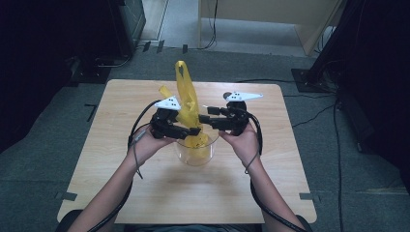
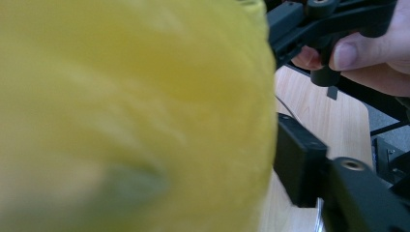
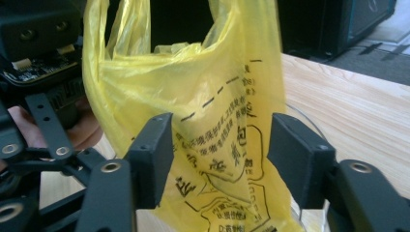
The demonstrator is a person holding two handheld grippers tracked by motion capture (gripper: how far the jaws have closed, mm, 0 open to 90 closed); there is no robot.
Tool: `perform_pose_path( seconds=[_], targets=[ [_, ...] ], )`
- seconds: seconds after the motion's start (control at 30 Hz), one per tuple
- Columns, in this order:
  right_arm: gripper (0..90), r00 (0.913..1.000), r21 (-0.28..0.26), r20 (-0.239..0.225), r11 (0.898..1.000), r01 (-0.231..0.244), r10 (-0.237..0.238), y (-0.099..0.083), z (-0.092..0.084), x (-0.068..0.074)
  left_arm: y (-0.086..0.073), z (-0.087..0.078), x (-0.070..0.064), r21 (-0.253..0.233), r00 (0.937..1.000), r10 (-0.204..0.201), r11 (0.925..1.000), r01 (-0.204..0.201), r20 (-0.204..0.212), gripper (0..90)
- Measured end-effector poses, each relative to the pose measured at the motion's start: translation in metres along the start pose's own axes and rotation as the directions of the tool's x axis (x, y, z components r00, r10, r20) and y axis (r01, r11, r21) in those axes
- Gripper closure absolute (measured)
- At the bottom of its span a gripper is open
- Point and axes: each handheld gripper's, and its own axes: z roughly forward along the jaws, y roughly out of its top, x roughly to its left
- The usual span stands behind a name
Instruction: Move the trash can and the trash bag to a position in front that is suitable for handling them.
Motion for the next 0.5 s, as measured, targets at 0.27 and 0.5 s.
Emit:
perform_pose_path(
  seconds=[0.27,0.5],
  targets=[
    [50.0,0.9988,0.021,0.042,0.999,0.025,-0.026,-0.002,0.004,0.005,-0.002,0.0,0.0,0.016,1.0,0.002,0.9999,-0.002,-0.002,47.4],
    [38.4,0.9856,0.112,0.063,0.982,0.15,-0.157,-0.006,0.014,0.02,-0.001,0.003,-0.007,0.059,0.9972,0.073,0.9955,-0.074,0.019,59.0]
  ],
)
